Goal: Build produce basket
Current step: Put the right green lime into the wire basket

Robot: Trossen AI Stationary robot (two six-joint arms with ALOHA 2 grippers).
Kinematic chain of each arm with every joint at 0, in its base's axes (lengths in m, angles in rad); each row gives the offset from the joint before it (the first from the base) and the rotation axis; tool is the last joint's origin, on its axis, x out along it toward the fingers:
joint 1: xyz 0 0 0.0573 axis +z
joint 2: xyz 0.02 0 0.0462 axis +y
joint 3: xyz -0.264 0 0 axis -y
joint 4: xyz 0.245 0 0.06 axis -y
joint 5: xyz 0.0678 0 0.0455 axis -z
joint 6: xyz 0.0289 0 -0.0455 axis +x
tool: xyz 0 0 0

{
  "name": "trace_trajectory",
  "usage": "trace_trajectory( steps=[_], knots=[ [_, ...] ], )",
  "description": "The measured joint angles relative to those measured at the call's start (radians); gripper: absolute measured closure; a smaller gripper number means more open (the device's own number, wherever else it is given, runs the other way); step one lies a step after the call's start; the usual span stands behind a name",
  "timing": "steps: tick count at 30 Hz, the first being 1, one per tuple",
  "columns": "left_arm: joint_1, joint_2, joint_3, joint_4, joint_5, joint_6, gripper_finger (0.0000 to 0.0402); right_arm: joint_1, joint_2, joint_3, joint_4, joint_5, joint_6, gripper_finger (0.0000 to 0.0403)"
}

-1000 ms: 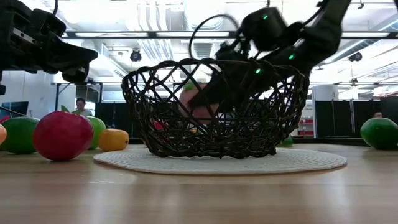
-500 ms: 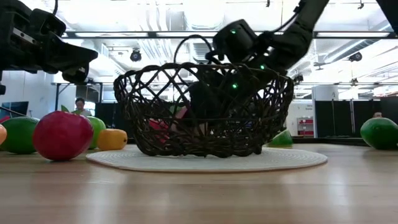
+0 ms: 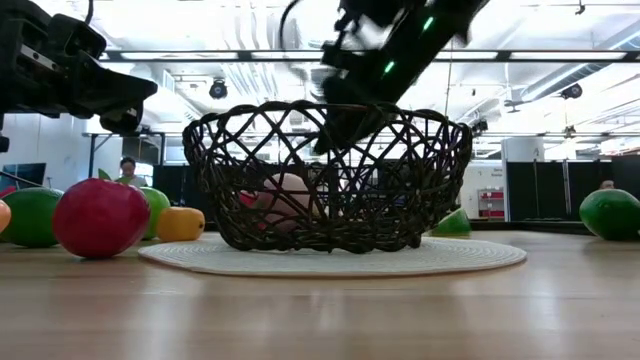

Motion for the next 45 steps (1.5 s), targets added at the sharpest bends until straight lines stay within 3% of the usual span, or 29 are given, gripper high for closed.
trace_trajectory(
  steps=[5, 12, 17, 24, 33, 38, 45],
  knots=[
    [0.0, 0.0, 0.0, 0.0, 0.0, 0.0, 0.0401, 0.069, -0.196, -0.006, -0.322, 0.118, 0.167, 0.0024],
    [0.0, 0.0, 0.0, 0.0, 0.0, 0.0, 0.0402, 0.106, -0.443, -0.022, -0.835, 0.138, 0.675, 0.0023],
    [0.0, 0.0, 0.0, 0.0, 0.0, 0.0, 0.0401, 0.079, -0.547, -0.155, -0.932, 0.133, 0.875, 0.0023],
    [0.0, 0.0, 0.0, 0.0, 0.0, 0.0, 0.0401, -0.075, -0.584, -0.387, -0.718, 0.024, 0.847, 0.0023],
    [0.0, 0.0, 0.0, 0.0, 0.0, 0.0, 0.0401, -0.359, -0.515, -0.394, -0.938, -0.12, 0.733, 0.0023],
    [0.0, 0.0, 0.0, 0.0, 0.0, 0.0, 0.0401, -0.406, -0.432, -0.396, -1.009, -0.098, 0.716, 0.0023],
    [0.0, 0.0, 0.0, 0.0, 0.0, 0.0, 0.0401, -0.406, -0.314, -0.406, -1.01, -0.154, 0.735, 0.0023]
  ],
)
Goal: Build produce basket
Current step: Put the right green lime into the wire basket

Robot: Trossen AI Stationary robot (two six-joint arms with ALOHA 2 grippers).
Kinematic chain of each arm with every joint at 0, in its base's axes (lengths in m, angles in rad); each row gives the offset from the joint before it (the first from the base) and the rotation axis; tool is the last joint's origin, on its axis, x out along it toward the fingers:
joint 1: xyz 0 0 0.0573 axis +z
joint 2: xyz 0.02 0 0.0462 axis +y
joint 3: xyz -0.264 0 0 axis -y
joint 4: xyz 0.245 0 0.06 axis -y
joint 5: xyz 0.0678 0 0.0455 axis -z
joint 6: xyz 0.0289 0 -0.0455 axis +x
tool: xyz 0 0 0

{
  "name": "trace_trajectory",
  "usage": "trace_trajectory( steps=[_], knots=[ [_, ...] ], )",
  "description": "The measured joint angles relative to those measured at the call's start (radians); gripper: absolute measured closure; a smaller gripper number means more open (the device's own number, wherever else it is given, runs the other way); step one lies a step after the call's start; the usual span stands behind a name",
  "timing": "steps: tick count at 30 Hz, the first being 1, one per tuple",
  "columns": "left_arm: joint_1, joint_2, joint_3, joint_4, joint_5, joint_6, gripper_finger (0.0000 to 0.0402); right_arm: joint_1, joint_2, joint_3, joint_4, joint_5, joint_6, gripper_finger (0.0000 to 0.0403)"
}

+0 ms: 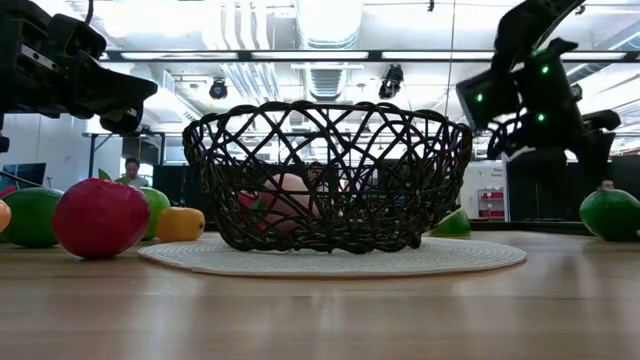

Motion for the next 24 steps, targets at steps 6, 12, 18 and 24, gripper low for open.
trace_trajectory(
  steps=[6, 12, 18, 24],
  knots=[
    [0.0, 0.0, 0.0, 0.0, 0.0, 0.0, 0.0401, 0.0, 0.075, -0.007, 0.002, -0.012, -0.016, 0.0023],
    [0.0, 0.0, 0.0, 0.0, 0.0, 0.0, 0.0401, 0.0, 0.165, -0.007, 0.005, -0.057, -0.08, 0.0023],
    [0.0, 0.0, 0.0, 0.0, 0.0, 0.0, 0.0401, 0.001, 0.258, -0.007, 0.001, -0.079, -0.132, 0.0044],
    [0.0, 0.0, 0.0, 0.0, 0.0, 0.0, 0.0401, 0.016, 0.288, -0.004, 0.0, -0.067, -0.154, 0.0113]
  ],
)
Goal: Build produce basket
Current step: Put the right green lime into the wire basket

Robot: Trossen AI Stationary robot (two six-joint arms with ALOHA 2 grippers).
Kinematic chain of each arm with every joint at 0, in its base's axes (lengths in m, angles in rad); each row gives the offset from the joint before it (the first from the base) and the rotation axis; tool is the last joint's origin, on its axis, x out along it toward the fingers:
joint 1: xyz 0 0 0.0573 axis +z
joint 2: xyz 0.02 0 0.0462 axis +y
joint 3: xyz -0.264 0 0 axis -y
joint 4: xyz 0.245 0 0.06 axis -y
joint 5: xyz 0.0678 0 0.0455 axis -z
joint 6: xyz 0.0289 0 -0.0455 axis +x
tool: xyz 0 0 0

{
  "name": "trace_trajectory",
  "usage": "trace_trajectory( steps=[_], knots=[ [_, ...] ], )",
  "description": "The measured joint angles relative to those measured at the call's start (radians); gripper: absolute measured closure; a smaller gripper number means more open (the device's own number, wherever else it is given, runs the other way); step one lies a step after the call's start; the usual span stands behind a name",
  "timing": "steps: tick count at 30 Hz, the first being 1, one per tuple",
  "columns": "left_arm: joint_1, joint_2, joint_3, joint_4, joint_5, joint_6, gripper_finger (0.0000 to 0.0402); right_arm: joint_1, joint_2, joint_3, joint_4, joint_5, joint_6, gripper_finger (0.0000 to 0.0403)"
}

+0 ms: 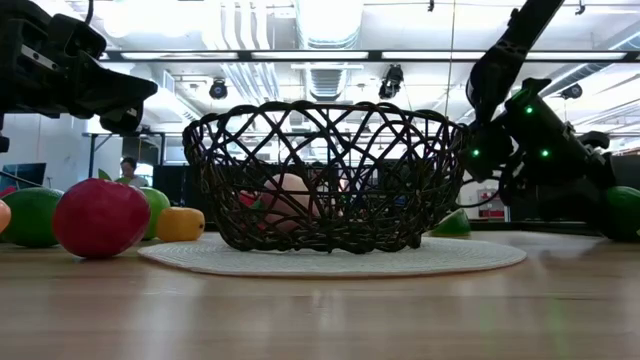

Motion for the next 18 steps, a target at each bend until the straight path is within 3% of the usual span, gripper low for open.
trace_trajectory(
  steps=[7, 12, 15, 18],
  knots=[
    [0.0, 0.0, 0.0, 0.0, 0.0, 0.0, 0.0401, 0.128, -0.131, 0.096, -0.013, 0.121, 0.045, 0.0115],
    [0.0, 0.0, 0.0, 0.0, 0.0, 0.0, 0.0401, 0.247, -0.282, 0.244, -0.004, 0.338, 0.136, 0.0115],
    [0.0, 0.0, 0.0, 0.0, 0.0, 0.0, 0.0401, 0.328, -0.358, 0.301, 0.123, 0.48, 0.117, 0.0115],
    [0.0, 0.0, 0.0, 0.0, 0.0, 0.0, 0.0401, 0.397, -0.412, 0.296, 0.407, 0.515, -0.018, 0.0117]
  ],
)
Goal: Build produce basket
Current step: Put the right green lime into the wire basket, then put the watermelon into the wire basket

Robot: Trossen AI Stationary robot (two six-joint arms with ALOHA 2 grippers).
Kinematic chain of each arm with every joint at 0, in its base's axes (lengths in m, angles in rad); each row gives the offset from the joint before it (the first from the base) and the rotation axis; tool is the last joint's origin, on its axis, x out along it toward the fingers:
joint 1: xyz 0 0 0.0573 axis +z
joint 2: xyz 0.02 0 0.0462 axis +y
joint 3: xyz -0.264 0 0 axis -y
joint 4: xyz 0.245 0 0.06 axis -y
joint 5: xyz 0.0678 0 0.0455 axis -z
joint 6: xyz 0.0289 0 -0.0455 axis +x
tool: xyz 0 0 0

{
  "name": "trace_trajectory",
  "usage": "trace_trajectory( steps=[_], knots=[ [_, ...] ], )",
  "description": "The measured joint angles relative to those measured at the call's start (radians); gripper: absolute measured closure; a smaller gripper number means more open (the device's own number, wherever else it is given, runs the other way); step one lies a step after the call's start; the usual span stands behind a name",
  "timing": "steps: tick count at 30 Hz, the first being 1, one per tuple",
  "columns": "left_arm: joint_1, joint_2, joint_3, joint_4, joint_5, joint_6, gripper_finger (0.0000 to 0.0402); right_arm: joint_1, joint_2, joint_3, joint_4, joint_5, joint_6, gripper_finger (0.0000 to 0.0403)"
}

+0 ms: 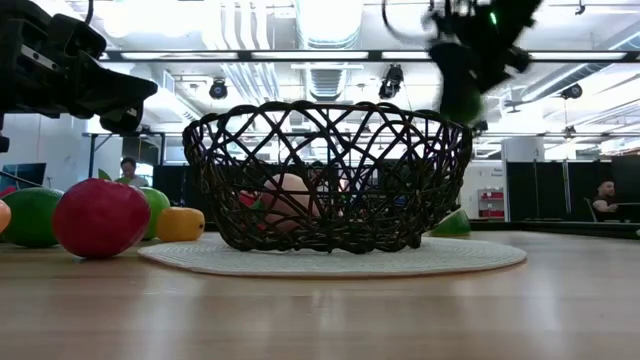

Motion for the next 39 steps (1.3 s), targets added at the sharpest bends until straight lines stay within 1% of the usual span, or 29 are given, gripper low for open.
trace_trajectory(
  steps=[2, 5, 7, 9, 13, 16, 19, 21, 24, 28, 31, 36, 39],
  knots=[
    [0.0, 0.0, 0.0, 0.0, 0.0, 0.0, 0.0401, 0.031, -0.011, -0.042, 0.233, -0.057, -0.141, 0.0117],
    [0.0, 0.0, 0.0, 0.0, 0.0, 0.0, 0.0401, 0.047, 0.011, -0.131, 0.582, -0.223, -0.316, 0.0117],
    [0.0, 0.0, 0.0, 0.0, 0.0, 0.0, 0.0401, 0.045, 0.054, -0.181, 0.747, -0.274, -0.342, 0.0117],
    [0.0, 0.0, 0.0, 0.0, 0.0, 0.0, 0.0401, 0.03, 0.113, -0.208, 0.835, -0.291, -0.346, 0.0117],
    [0.0, 0.0, 0.0, 0.0, 0.0, 0.0, 0.0401, 0.006, 0.248, -0.203, 0.843, -0.313, -0.365, 0.0115],
    [0.0, 0.0, 0.0, 0.0, 0.0, 0.0, 0.0402, 0.002, 0.347, -0.156, 0.85, -0.317, -0.398, 0.0113],
    [0.0, 0.0, 0.0, 0.0, 0.0, 0.0, 0.0401, 0.002, 0.435, -0.097, 0.846, -0.323, -0.47, 0.0112],
    [0.0, 0.0, 0.0, 0.0, 0.0, 0.0, 0.0401, 0.001, 0.484, -0.05, 0.817, -0.336, -0.501, 0.0109],
    [0.0, 0.0, 0.0, 0.0, 0.0, 0.0, 0.0401, -0.005, 0.538, 0.031, 0.714, -0.336, -0.52, 0.009],
    [0.0, 0.0, 0.0, 0.0, 0.0, 0.0, 0.0401, -0.012, 0.589, 0.125, 0.569, -0.335, -0.537, 0.0052],
    [0.0, 0.0, 0.0, 0.0, 0.0, 0.0, 0.0401, -0.012, 0.609, 0.177, 0.509, -0.335, -0.547, 0.0031],
    [0.0, 0.0, 0.0, 0.0, 0.0, 0.0, 0.0401, -0.011, 0.593, 0.218, 0.449, -0.331, -0.56, 0.0023],
    [0.0, 0.0, 0.0, 0.0, 0.0, 0.0, 0.0401, -0.011, 0.551, 0.231, 0.404, -0.296, -0.575, 0.0023]
  ],
)
